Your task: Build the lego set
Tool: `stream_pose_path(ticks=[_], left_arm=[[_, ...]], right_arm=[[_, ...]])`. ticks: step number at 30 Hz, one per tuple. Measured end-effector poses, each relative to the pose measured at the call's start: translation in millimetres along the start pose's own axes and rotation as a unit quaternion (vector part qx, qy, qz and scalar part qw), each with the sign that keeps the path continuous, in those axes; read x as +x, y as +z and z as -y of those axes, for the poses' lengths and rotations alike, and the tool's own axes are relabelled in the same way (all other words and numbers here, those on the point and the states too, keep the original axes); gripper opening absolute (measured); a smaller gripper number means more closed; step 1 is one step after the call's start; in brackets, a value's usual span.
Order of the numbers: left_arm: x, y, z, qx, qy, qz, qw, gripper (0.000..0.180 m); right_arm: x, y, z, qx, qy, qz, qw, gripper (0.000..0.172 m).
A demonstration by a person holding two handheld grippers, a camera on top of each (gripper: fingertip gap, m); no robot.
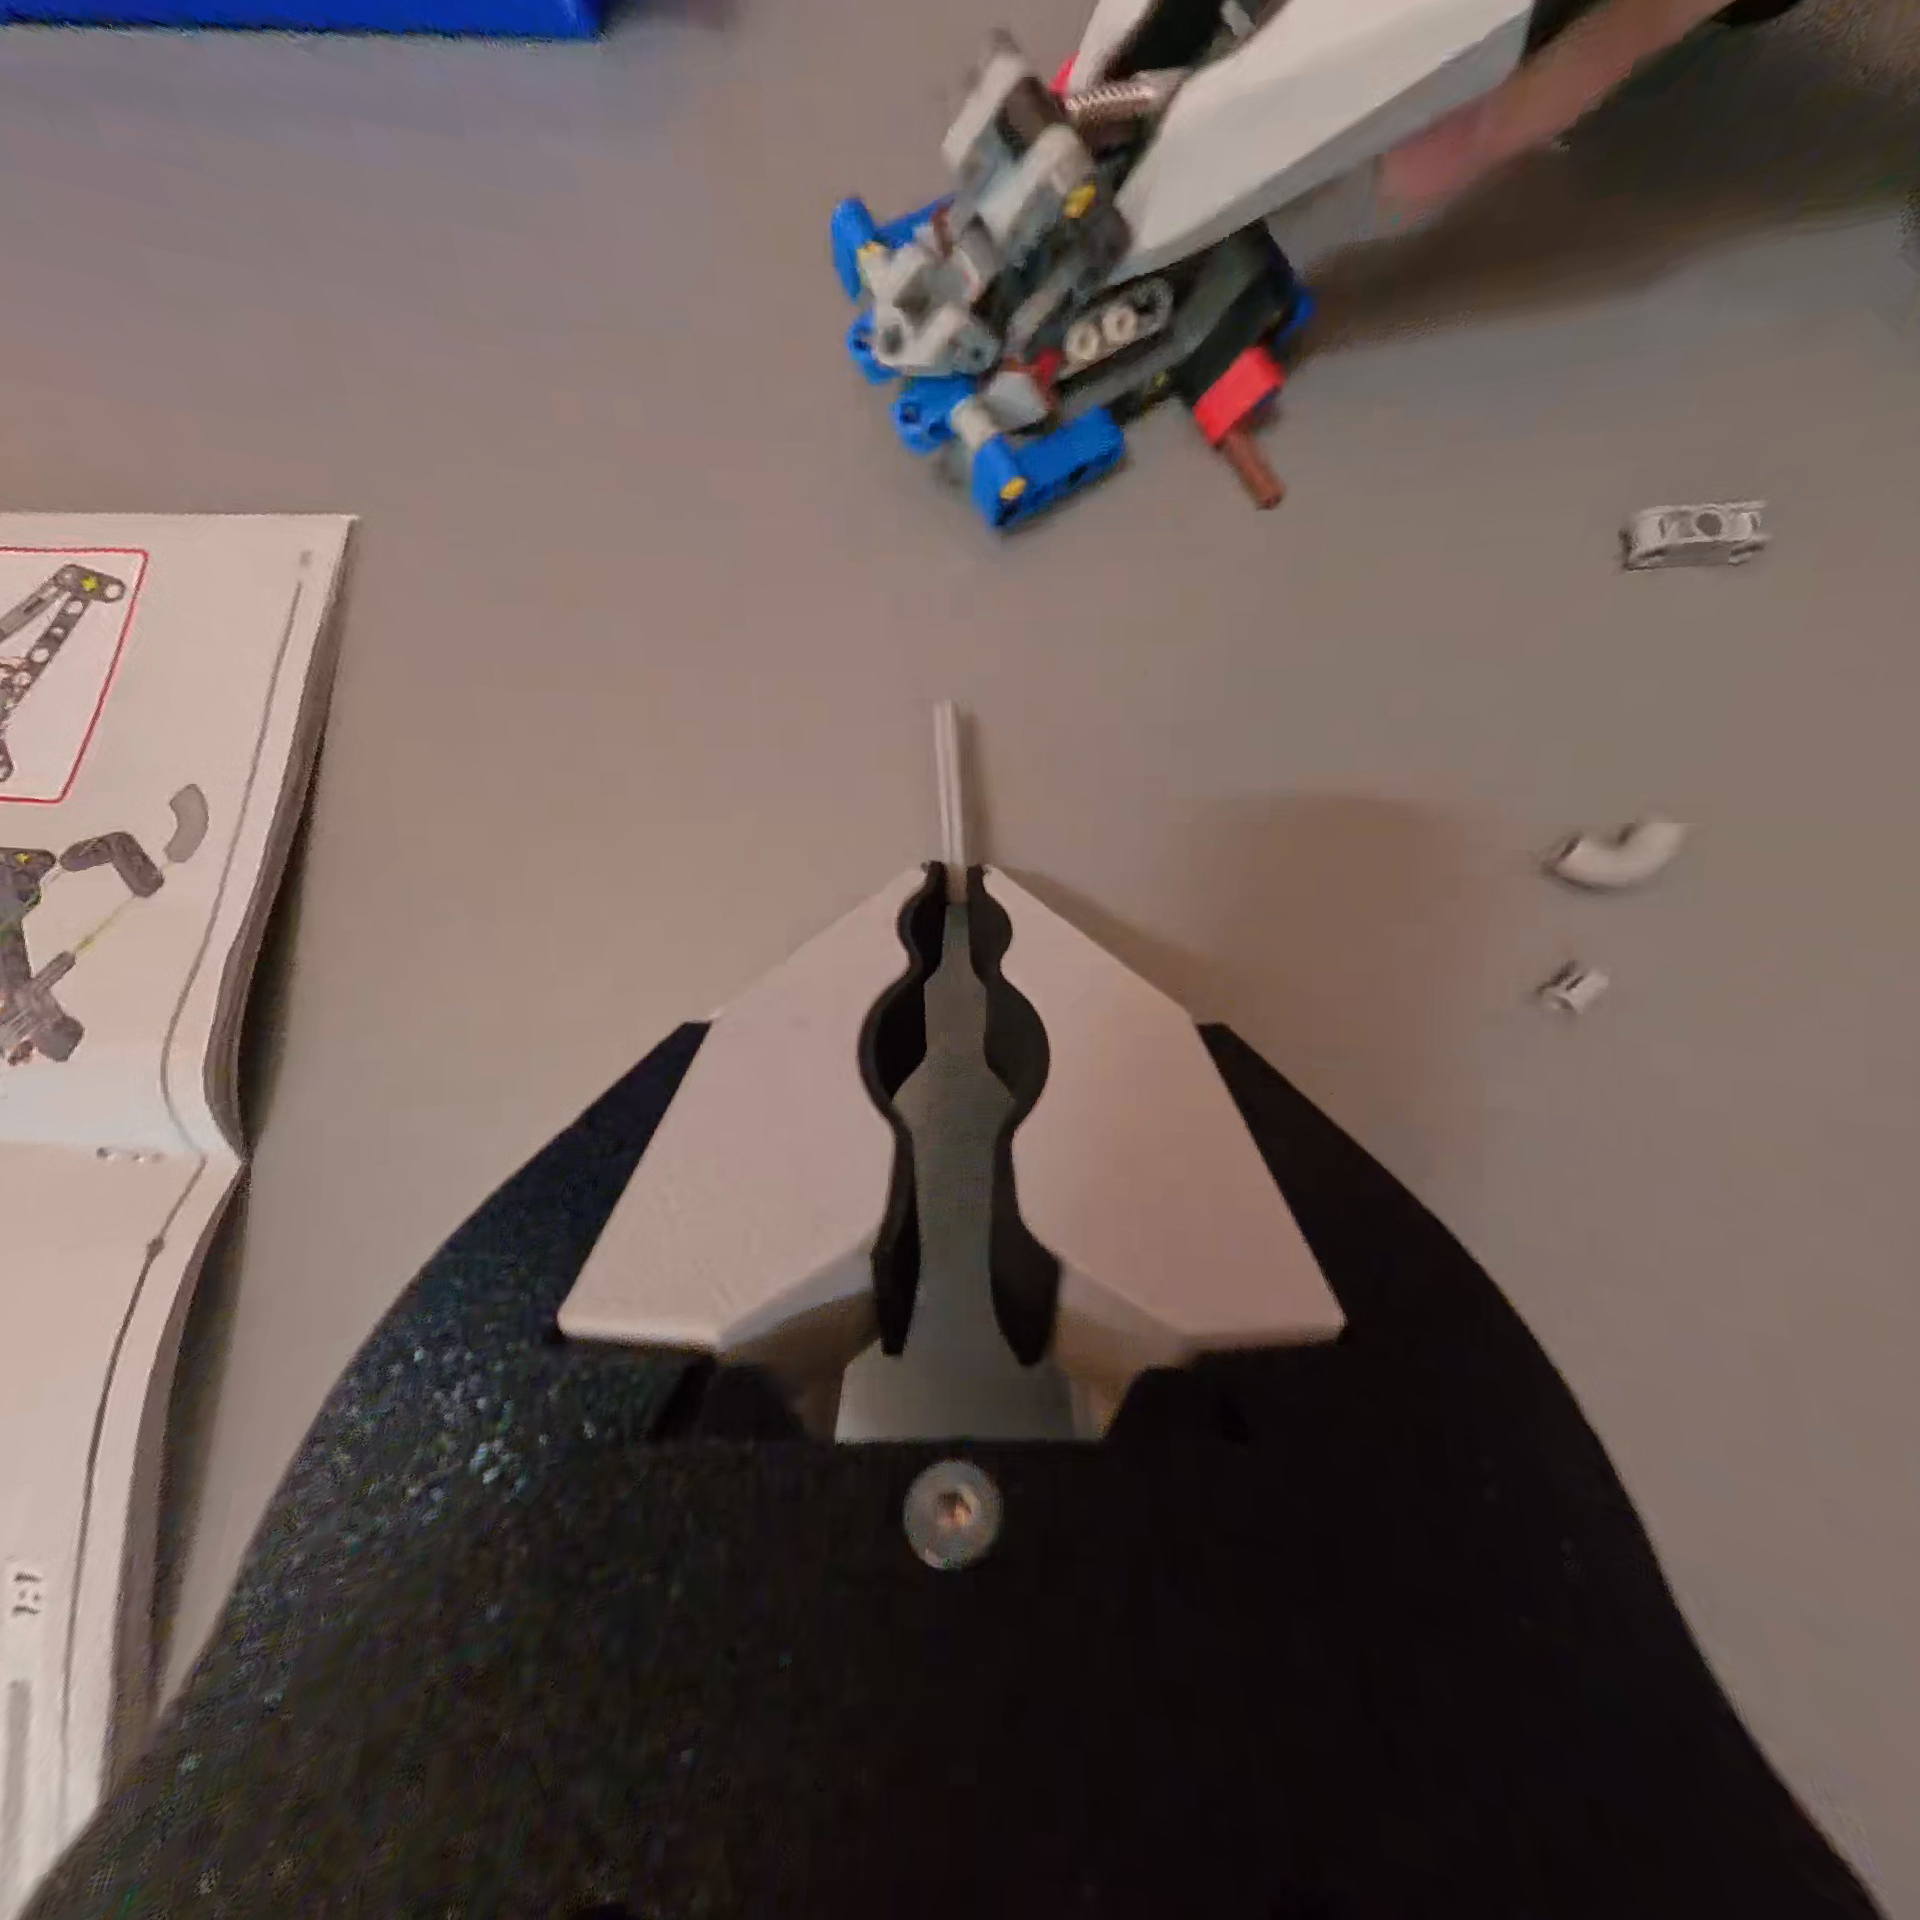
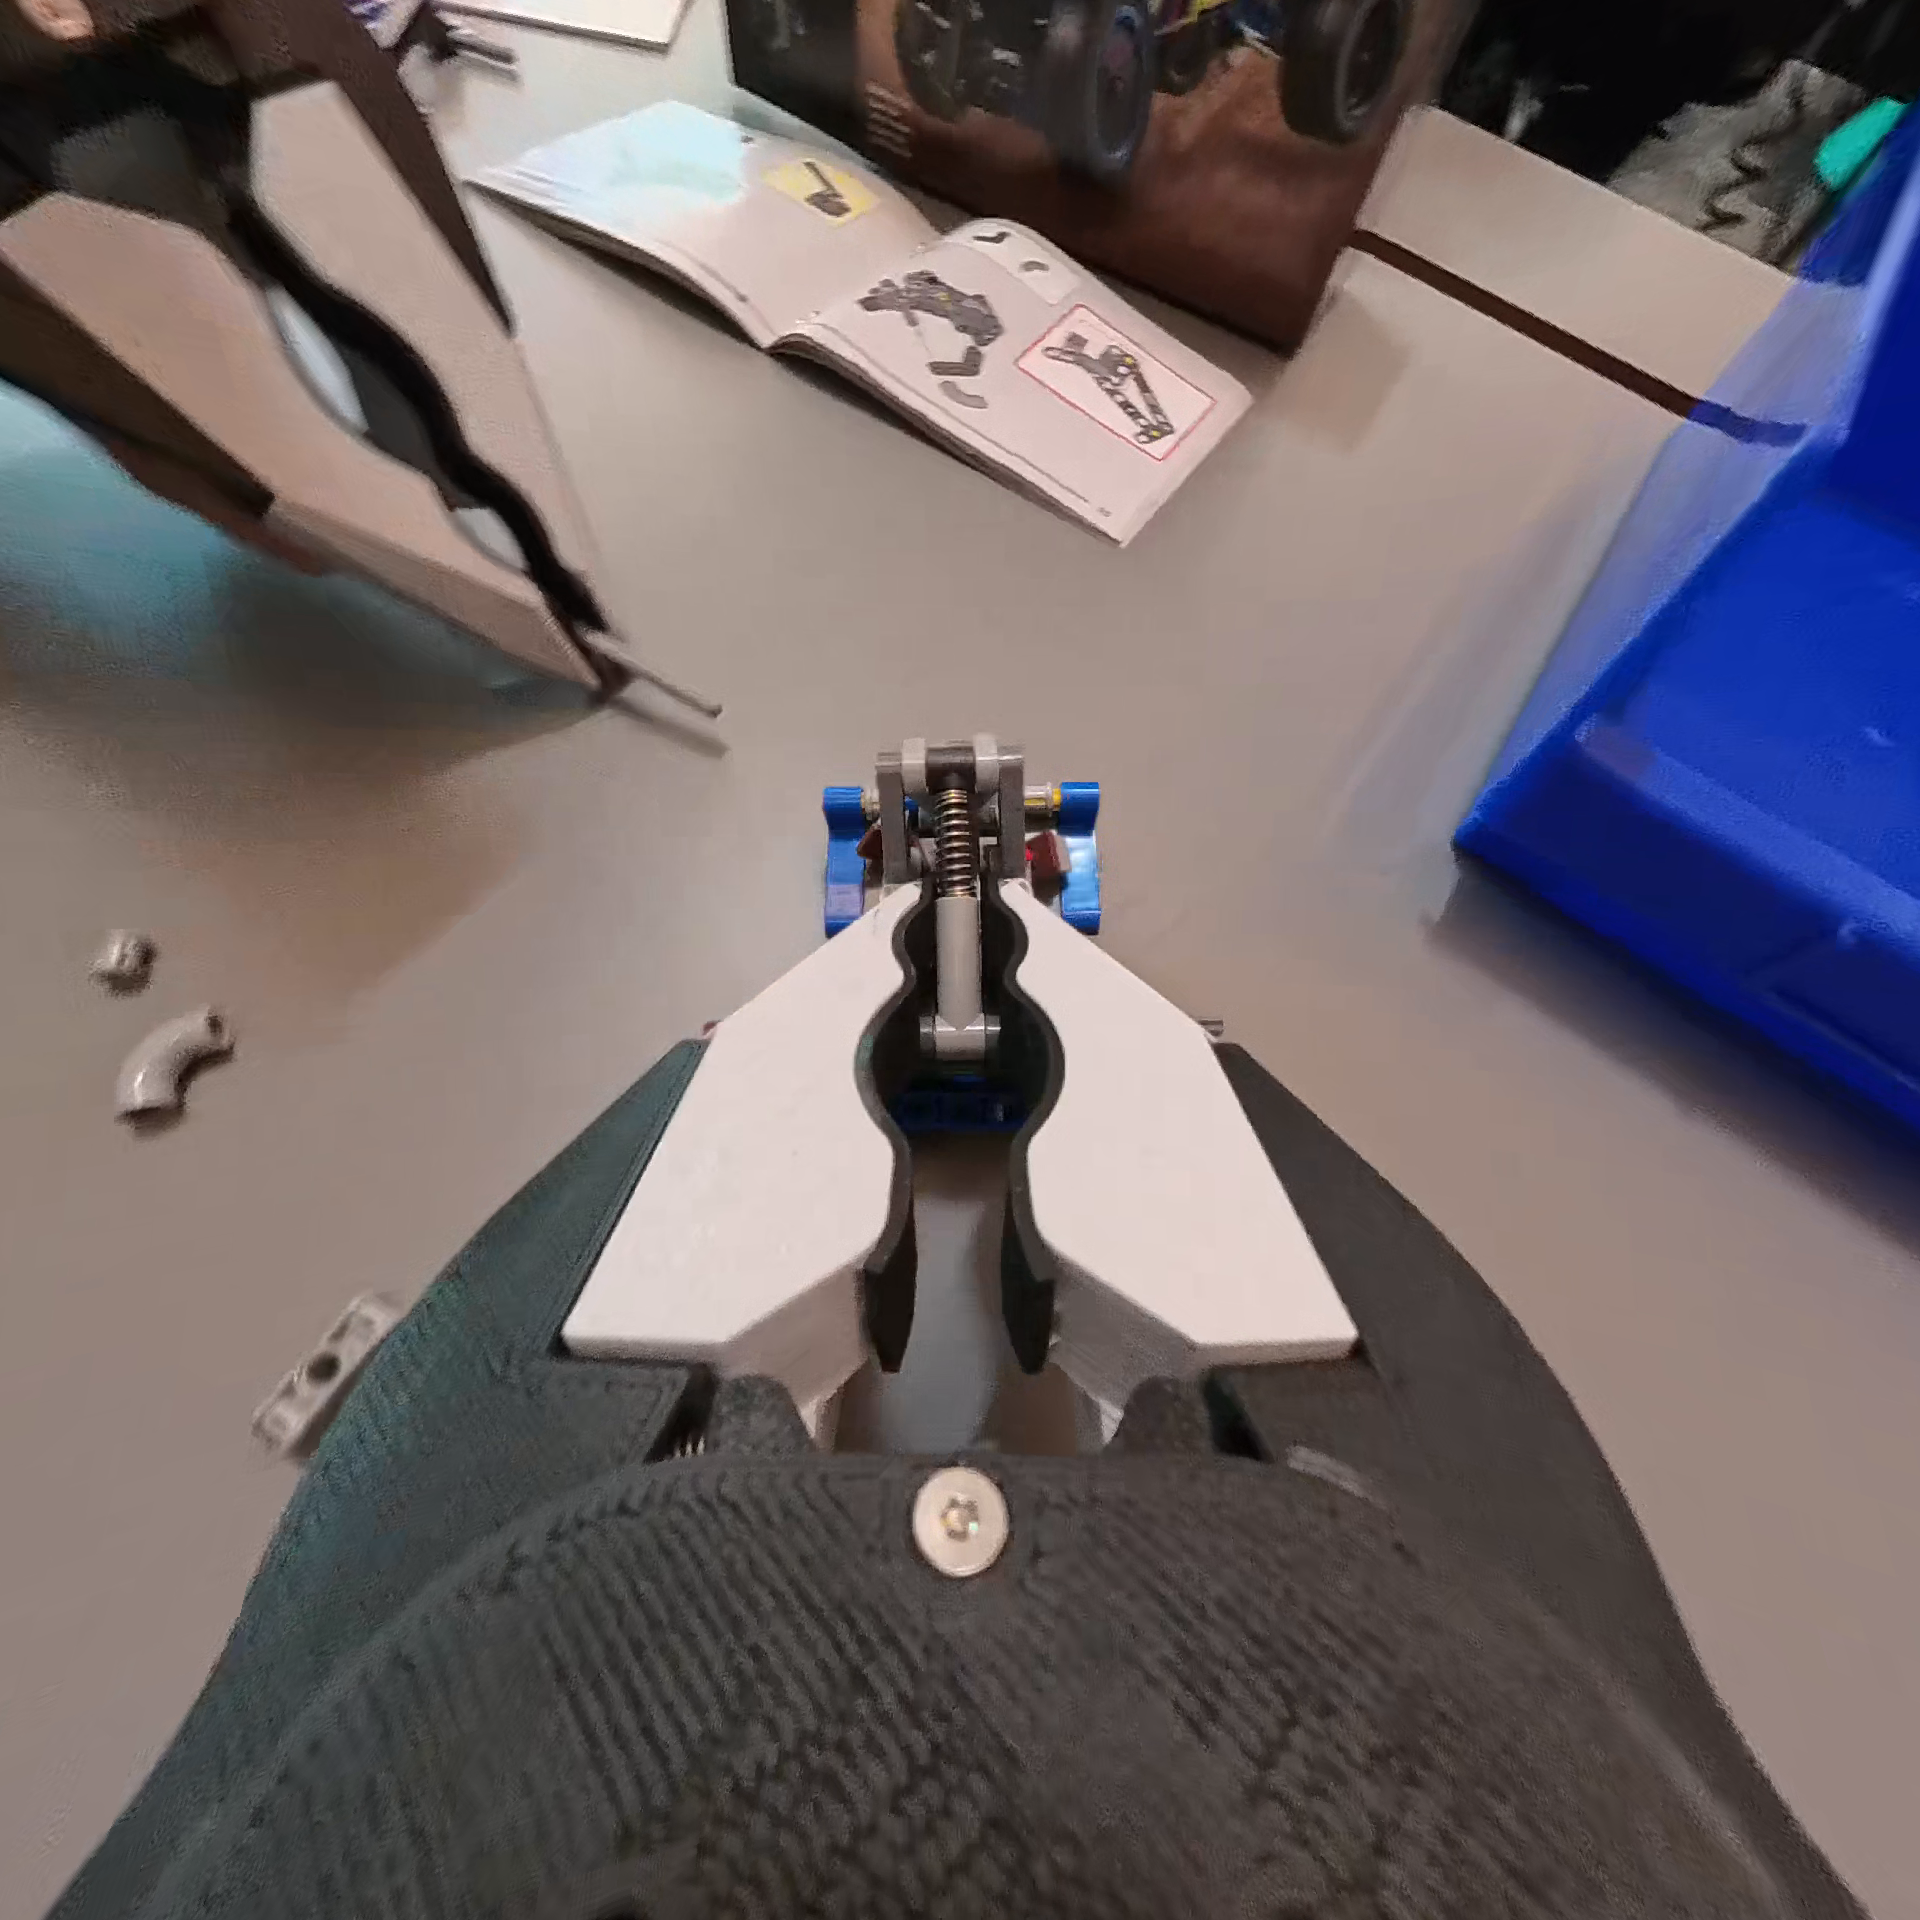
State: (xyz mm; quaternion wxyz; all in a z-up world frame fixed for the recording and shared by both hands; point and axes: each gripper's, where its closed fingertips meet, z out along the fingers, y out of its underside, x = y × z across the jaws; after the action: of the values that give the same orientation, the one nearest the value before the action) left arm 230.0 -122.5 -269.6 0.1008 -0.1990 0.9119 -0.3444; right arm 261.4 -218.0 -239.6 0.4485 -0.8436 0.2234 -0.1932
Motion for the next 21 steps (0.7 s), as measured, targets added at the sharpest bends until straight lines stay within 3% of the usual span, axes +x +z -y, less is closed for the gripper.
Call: stream_pose_path(ticks=[5,13,17,21], left_arm=[[-4.4,-0.5,-0.7,0.03,0.021,-0.027,0.999,0.005],[1.9,-8.0,-3.0,0.023,0.062,-0.108,0.992,0.041],[8.0,-20.5,39.1,0.08,0.146,-0.102,0.981,0.034],[16.9,-0.5,68.3,0.113,0.242,-0.11,0.957,0.027]], right_arm=[[-6.3,-7.8,-4.0,0.007,-0.04,0.036,0.999,0.005],[-12.5,-11.9,-5.8,0.012,-0.057,0.064,0.996,0.005],[-15.5,-12.9,-6.0,0.013,-0.054,0.081,0.995,0.005],[-21.3,-15.0,-6.2,0.016,-0.061,0.105,0.992,0.005]])
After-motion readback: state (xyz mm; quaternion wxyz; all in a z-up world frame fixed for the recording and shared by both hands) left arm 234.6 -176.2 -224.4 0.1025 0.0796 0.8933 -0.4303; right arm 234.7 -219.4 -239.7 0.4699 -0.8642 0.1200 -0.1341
